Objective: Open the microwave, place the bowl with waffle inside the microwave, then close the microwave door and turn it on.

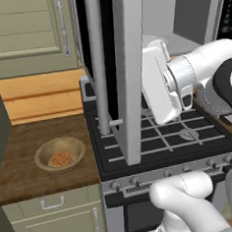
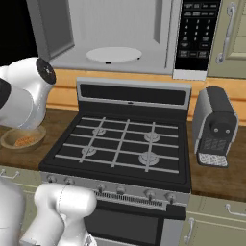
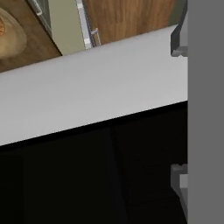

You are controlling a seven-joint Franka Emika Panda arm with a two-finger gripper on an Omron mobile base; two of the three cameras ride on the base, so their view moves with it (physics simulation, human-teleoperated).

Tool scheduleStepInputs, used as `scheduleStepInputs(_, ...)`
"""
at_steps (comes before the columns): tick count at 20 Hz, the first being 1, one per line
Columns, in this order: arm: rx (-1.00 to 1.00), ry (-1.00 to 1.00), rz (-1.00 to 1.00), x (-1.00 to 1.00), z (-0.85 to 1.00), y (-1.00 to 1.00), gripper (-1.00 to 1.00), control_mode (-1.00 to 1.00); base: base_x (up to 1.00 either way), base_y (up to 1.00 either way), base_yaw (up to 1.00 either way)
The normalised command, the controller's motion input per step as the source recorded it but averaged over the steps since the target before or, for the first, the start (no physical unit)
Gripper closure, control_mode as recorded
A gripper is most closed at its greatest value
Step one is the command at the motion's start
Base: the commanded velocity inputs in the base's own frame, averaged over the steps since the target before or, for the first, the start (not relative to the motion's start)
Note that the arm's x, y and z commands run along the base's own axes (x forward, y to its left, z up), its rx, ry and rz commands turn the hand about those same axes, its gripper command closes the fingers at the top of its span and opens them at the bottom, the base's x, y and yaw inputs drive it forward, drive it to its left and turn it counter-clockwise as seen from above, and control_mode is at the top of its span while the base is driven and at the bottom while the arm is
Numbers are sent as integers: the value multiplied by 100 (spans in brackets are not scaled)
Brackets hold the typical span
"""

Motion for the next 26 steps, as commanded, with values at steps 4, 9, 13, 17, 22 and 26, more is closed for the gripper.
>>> scheduleStepInputs(4,2,0,0,13,0,11,-100,-100,0,0,0)
scheduleStepInputs(9,6,-4,0,1,0,-82,-100,-100,0,0,0)
scheduleStepInputs(13,-1,-5,0,14,-61,-72,-100,-100,0,0,0)
scheduleStepInputs(17,-16,0,0,45,-93,-4,-100,-100,0,0,0)
scheduleStepInputs(22,-11,0,0,50,-100,1,-100,-100,0,0,0)
scheduleStepInputs(26,-3,0,0,53,-94,5,-100,-100,0,0,0)
